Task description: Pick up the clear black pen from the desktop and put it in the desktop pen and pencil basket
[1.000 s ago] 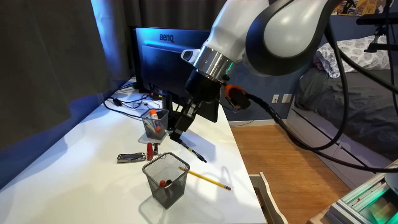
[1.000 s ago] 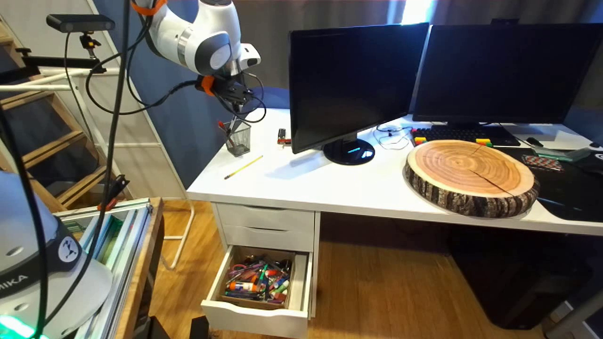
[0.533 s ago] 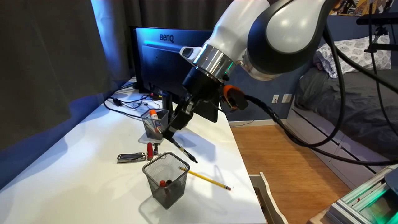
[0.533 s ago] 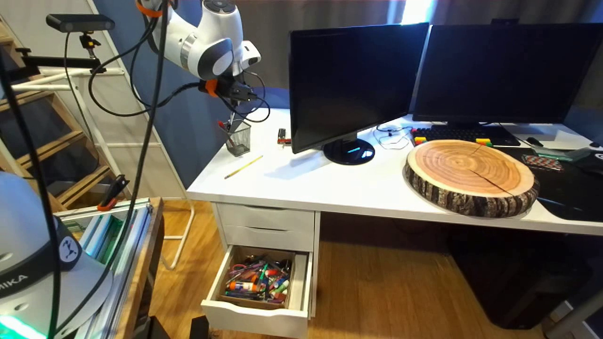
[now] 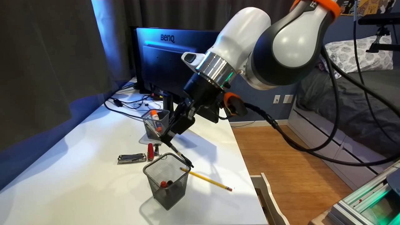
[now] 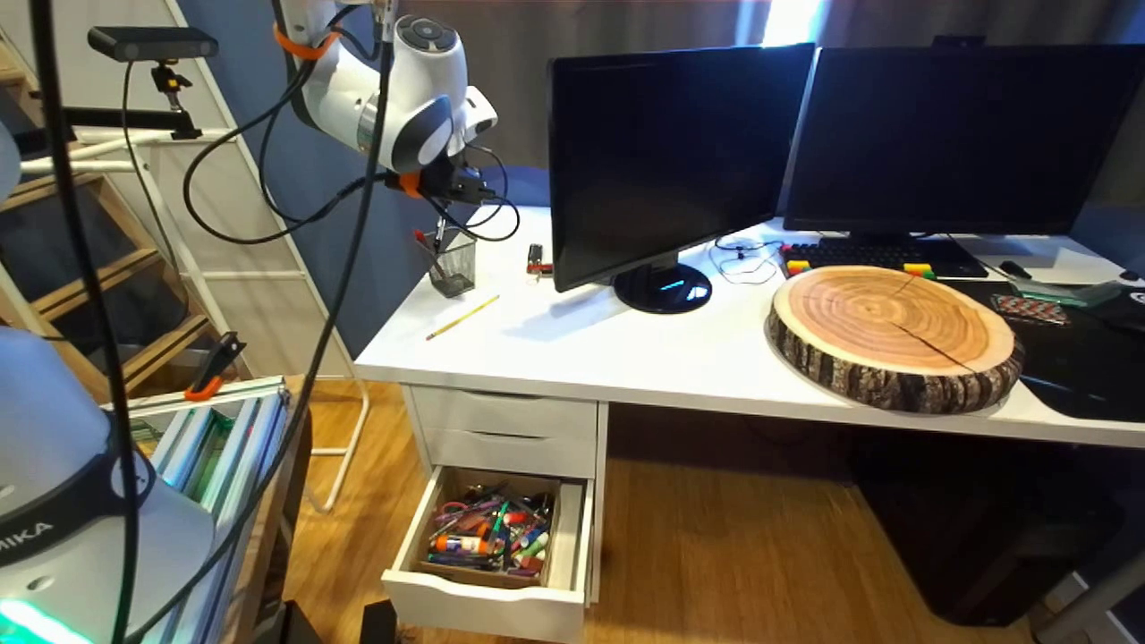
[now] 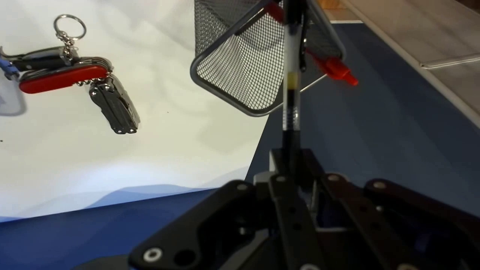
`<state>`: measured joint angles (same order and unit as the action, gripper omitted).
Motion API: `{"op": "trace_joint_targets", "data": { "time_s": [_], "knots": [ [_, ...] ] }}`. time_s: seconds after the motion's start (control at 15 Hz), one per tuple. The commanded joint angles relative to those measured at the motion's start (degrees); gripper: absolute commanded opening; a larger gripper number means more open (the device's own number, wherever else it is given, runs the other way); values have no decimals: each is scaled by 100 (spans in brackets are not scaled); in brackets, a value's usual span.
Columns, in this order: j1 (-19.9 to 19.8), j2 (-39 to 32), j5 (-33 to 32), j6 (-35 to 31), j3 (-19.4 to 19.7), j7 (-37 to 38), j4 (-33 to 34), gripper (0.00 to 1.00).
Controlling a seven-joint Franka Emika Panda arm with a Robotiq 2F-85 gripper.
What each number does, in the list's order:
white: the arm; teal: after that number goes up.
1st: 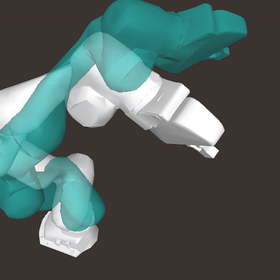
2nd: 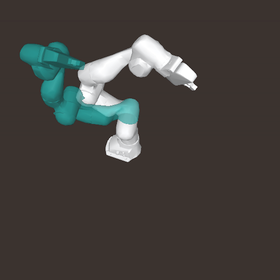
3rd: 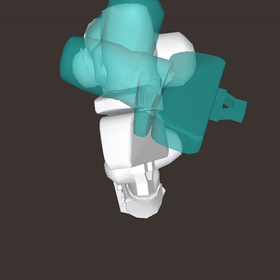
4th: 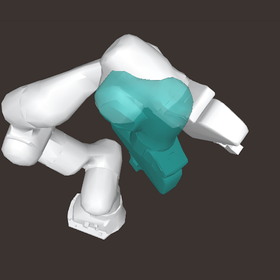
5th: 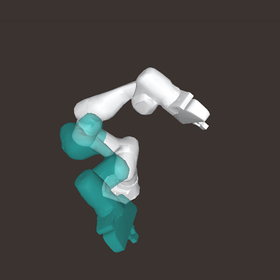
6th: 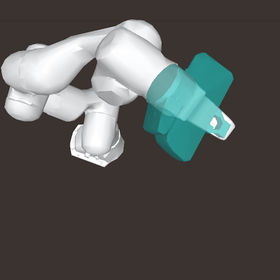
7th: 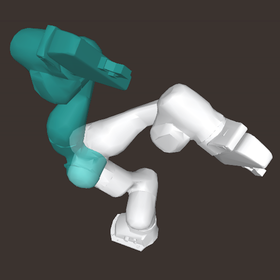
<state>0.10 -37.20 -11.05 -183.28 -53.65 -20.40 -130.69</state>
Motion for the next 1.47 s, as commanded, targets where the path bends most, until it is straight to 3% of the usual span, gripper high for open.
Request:
{"op": "trace_joint_targets", "data": {
  "time_s": [0.0, 0.4, 0.8, 1.4],
  "knots": [
    [-217, -225, -327, -66, -217, -20, 23, 3],
    [-173, -319, -570, -156, -237, -114, 148, 3],
    [-116, -931, -980, -479, -124, -319, 431, 3],
    [107, -1756, -1278, -281, 100, -476, 1011, 3]
  ]
}}
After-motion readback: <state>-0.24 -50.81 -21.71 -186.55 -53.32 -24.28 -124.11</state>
